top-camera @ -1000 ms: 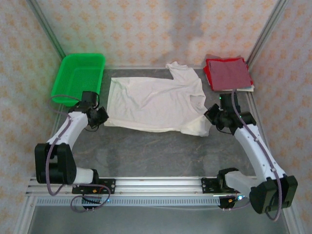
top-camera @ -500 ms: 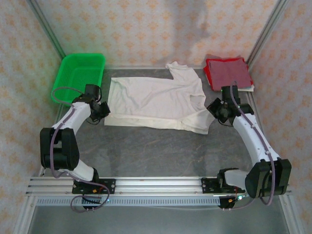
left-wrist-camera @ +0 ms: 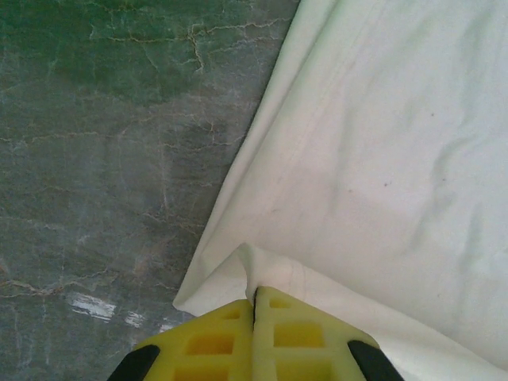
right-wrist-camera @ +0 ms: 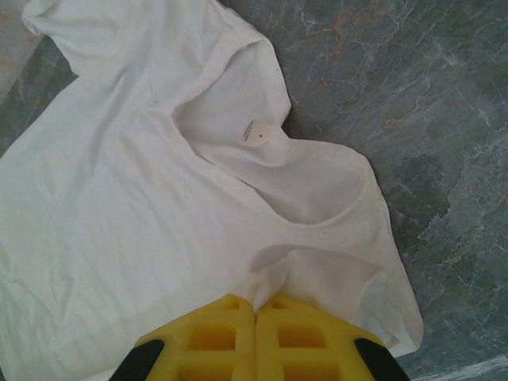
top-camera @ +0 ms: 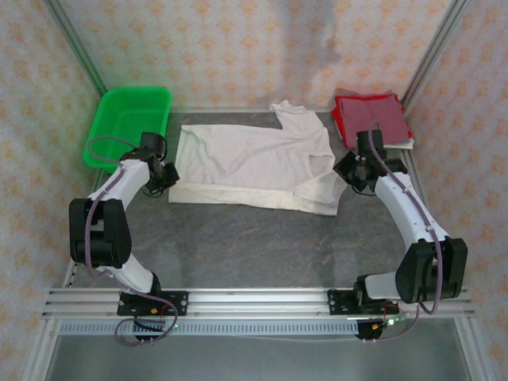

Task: Fold and stack the t-shirts

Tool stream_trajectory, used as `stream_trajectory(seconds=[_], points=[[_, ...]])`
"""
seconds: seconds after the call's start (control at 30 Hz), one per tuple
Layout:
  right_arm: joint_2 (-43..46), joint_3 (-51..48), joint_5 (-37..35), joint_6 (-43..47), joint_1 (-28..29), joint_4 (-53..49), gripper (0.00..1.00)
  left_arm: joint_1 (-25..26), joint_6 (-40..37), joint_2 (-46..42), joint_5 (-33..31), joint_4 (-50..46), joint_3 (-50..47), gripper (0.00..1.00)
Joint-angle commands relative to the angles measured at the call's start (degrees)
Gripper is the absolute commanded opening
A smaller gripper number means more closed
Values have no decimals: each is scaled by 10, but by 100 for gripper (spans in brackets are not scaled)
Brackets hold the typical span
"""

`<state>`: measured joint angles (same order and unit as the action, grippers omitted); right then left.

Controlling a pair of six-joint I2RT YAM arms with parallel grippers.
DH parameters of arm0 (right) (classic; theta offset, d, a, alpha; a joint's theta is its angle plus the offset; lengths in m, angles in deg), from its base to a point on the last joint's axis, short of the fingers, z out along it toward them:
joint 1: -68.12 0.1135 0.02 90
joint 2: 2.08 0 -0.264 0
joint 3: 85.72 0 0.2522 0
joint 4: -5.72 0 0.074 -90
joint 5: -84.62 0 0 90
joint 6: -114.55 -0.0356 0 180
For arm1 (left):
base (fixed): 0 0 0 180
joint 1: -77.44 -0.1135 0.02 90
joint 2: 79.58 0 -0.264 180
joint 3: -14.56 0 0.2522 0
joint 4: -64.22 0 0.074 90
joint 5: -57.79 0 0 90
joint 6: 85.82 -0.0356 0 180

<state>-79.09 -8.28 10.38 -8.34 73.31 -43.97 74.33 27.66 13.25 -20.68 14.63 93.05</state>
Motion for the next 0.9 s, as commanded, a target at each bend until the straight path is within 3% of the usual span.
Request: stream_trajectory(seconds=[0.0, 0.33, 0.67, 0.87], points=[[20, 18, -5, 9, -1, -3, 0, -1, -2, -23, -4, -15, -8, 0], [146, -53, -11, 9, -1, -59, 0, 7, 22, -152, 40, -34, -117, 0], [234, -127, 27, -5, -1, -69, 0, 21, 44, -252, 63, -30, -207, 0], [224, -112, 9, 8, -1, -70, 0, 18, 41, -265, 22, -37, -207, 0]])
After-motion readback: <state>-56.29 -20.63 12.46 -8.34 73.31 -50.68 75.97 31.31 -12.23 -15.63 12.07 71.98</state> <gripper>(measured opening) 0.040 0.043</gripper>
